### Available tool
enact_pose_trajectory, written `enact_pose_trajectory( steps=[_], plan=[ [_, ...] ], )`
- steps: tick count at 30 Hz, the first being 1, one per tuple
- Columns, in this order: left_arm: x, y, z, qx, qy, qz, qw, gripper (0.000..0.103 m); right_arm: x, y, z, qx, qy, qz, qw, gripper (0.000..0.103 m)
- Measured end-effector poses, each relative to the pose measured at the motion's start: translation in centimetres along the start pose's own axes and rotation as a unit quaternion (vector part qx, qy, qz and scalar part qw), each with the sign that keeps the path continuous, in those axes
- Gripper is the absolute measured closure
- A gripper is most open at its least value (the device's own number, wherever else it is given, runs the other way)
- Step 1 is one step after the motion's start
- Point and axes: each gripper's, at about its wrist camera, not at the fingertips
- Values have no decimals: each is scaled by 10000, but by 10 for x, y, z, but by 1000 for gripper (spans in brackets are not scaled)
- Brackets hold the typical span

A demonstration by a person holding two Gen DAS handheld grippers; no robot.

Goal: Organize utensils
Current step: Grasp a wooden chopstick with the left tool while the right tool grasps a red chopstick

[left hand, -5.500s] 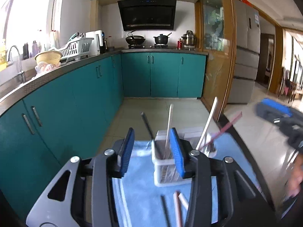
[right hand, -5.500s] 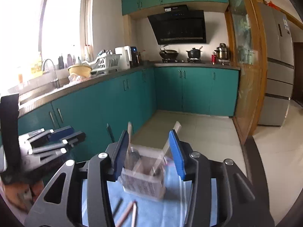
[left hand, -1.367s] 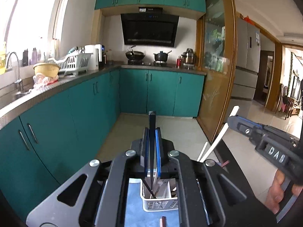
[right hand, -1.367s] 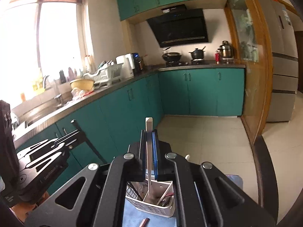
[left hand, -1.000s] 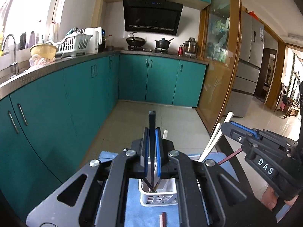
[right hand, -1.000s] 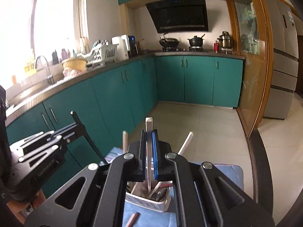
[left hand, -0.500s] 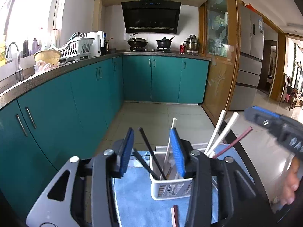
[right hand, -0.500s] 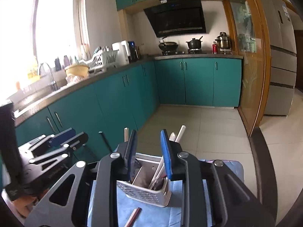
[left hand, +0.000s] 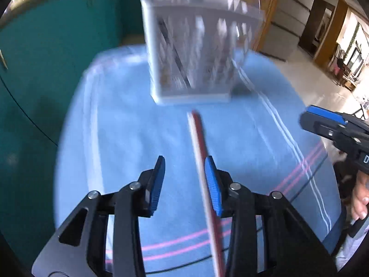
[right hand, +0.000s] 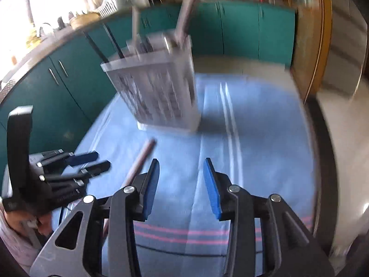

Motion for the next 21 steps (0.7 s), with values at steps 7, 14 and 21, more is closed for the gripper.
enact_pose_trajectory(
  steps=[7,14,21],
  plan=[
    [26,11,25,-213,-38,257,9994,69,9,9,18,-135,-71,246,9996,64],
    [14,7,6,71,201,-238,9995,92,13,11,19,-119,-19,341,9993,64],
    [-9,2,-26,409,100,-684,9968,66,14,11,28,-216,22,329,9992,64]
  ],
)
Point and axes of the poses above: each gripper's, at about its wrist camera, not at the fingertips, and z roughly the way its jaws point, x to its right, y to its underside, and after that the axes turned 10 degrees about -y, right-handed
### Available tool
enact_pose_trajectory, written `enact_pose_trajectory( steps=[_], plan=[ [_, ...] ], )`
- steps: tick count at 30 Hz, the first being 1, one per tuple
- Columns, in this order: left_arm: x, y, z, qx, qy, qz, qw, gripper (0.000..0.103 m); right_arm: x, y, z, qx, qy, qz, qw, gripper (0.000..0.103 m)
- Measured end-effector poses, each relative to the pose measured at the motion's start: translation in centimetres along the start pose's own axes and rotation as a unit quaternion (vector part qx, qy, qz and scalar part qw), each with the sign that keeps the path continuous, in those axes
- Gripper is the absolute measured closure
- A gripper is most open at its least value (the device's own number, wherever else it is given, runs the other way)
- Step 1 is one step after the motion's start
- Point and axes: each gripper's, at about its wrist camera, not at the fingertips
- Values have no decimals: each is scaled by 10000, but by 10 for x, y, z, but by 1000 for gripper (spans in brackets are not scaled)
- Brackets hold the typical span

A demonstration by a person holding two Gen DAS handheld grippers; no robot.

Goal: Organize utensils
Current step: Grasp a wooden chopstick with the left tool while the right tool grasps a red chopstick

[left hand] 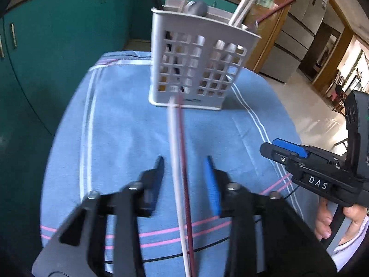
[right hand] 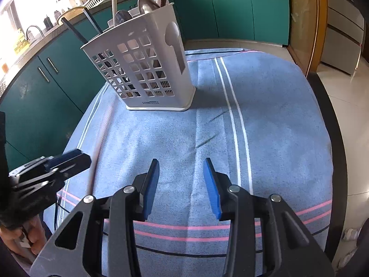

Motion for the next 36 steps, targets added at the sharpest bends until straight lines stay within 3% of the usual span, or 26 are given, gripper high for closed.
enact_pose_trajectory(
  steps=[6,12,20,24,26,28,32,36],
  plan=[
    [-26,-12,19,-140,-396,-45,9991,66,-17,-12,14,-75,-129,-64,9999,64],
    [-65,-26,34,-244,-671,-285,9970,64,-53,-32,58,-357,-202,-142,9991,64],
    [-86,-37,65,-671,-831,-250,9940,61,-78,-47,127,-722,642,-225,9951,63],
    [-82,-36,77,-792,-889,-146,9928,62,-83,-50,130,-713,915,-413,9924,64],
    [-81,-35,80,-829,-903,-88,9924,62,-85,-50,130,-746,950,-502,9914,70],
    [-79,-34,84,-825,-930,-23,9922,67,-84,-48,126,-767,994,-670,9898,91],
    [-74,-31,82,-796,-827,38,9934,81,-69,-36,108,-869,882,-705,9898,94],
    [-61,-28,79,-795,-723,149,9941,78,-49,-30,84,-796,927,-564,9909,96]
  ],
)
Point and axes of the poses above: each gripper's, at about its wrist camera, not at the fingertips, and z roughly the way its jaws point, x to its right, y to its underside, and after that the axes turned 10 degrees about -y, right-handed
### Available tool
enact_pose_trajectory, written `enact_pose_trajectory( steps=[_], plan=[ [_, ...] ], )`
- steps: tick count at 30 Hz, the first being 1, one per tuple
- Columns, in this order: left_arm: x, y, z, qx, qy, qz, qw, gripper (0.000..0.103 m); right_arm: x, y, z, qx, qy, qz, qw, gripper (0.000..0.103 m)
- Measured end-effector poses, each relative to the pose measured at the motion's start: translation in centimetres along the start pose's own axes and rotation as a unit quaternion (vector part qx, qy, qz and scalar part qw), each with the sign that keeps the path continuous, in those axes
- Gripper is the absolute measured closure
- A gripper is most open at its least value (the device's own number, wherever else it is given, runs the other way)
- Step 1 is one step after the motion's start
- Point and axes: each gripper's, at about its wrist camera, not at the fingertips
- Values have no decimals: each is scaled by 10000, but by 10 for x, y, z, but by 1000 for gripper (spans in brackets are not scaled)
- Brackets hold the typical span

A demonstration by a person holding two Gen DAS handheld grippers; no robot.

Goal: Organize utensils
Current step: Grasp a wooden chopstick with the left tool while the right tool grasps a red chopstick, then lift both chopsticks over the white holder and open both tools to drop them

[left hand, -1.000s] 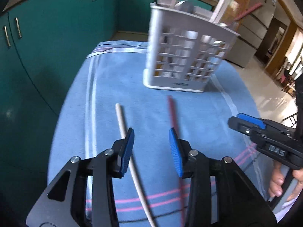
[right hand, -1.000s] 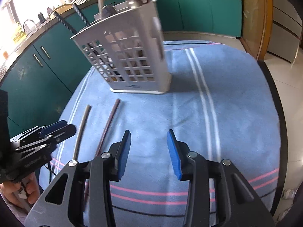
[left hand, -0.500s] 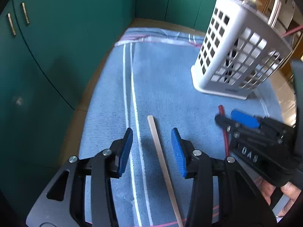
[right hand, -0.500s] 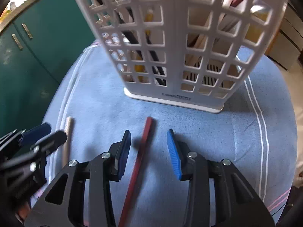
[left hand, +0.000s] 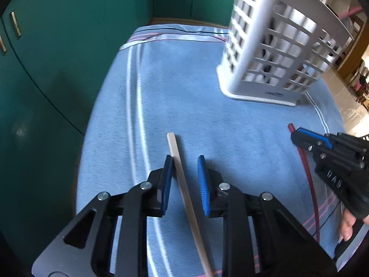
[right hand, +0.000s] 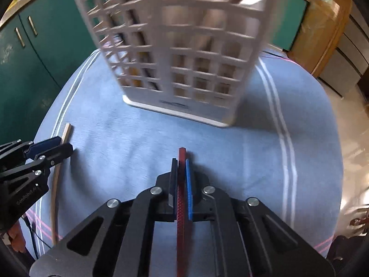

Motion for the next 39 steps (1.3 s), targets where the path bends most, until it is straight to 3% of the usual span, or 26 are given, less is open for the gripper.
enact_pose_trajectory(
  steps=[1,4,11,12,13,14,15,17,21,27,33,39],
  plan=[
    [2,0,0,6,-24,19,10000,71,5,1,-3,-20,4,38,10000,91],
    [7,-2,2,-8,-108,55,9999,65,11,2,-8,-50,55,1,10000,73],
    [13,-3,1,-54,-302,188,9994,64,11,4,0,-211,112,-111,9997,74],
    [14,-3,1,-41,-333,210,9992,64,11,4,0,-208,22,-106,9997,89],
    [15,-3,1,-26,-343,220,9992,68,9,1,6,-228,-63,-103,9997,96],
    [15,-2,0,-1,-333,220,9992,73,11,1,11,-236,-114,-82,9996,96],
    [14,-2,-2,4,-304,191,9994,92,8,1,12,-226,-174,-76,9996,96],
    [11,-3,-7,-3,-135,39,9999,97,7,5,4,-148,-280,-80,9995,96],
    [8,-6,-44,446,-68,-91,9989,97,4,6,-37,235,-435,-68,9988,97],
    [6,-11,-142,1452,246,-176,9889,97,1,18,-138,1104,-657,-324,9912,97],
    [11,-16,-233,2480,244,-40,9685,97,-2,17,-229,2029,-839,-404,9748,96],
    [19,-52,-307,3275,168,56,9447,97,-4,-28,-297,2788,-982,-458,9542,96]
  ],
)
Point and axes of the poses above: each gripper's, at about its wrist camera, not at the fingertips, and z roughly the way its jaws point, x to its right, y to its underside, and after that the axes turned 10 degrees about -y, right-handed
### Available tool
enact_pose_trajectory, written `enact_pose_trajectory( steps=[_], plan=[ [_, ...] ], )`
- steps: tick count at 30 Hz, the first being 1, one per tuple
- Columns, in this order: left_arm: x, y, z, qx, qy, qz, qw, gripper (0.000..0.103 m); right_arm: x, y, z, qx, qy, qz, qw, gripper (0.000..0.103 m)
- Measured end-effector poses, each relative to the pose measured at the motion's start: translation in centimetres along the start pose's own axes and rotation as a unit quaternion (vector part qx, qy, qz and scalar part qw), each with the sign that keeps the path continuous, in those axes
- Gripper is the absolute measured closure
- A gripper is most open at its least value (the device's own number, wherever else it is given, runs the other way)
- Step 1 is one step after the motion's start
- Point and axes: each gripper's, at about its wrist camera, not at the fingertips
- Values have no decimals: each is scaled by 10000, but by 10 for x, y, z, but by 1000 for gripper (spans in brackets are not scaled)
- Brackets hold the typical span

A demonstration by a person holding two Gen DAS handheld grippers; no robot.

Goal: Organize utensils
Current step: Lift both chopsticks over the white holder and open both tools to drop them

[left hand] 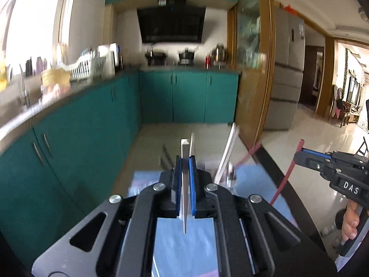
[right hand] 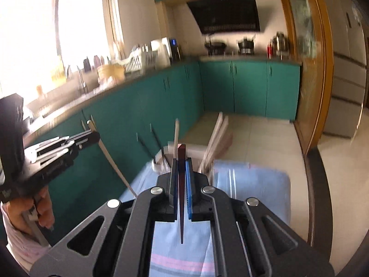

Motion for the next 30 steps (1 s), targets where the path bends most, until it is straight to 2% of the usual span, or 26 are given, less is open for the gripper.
enact_pose_trajectory(
  steps=[5,8,10,13,20,26,30],
  plan=[
    [2,-71,-9,593,-148,-131,9980,97,-7,-71,-3,515,-46,-28,9987,96],
    [5,-98,-3,816,-184,-180,9963,97,-13,-102,-2,888,303,-200,9954,96],
    [8,-106,10,810,-206,-170,9964,97,-11,-112,5,999,414,-205,9939,96],
    [18,-99,31,675,-142,-123,9975,97,1,-113,27,972,591,-141,9934,96],
    [35,-48,99,145,-123,-88,9998,97,27,-69,89,621,611,0,9962,96],
    [37,-16,126,-110,-90,-136,9998,97,35,-41,123,380,598,63,9975,96],
    [35,-7,139,-284,-181,-174,9993,96,39,-35,134,273,623,163,9975,95]
  ],
)
Point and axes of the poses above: each gripper's, at about its wrist camera, not at the fingertips, and z roughly the way its jaws point, x to its right, y to its underside, and after that the axes turned 10 degrees about -y, right-handed
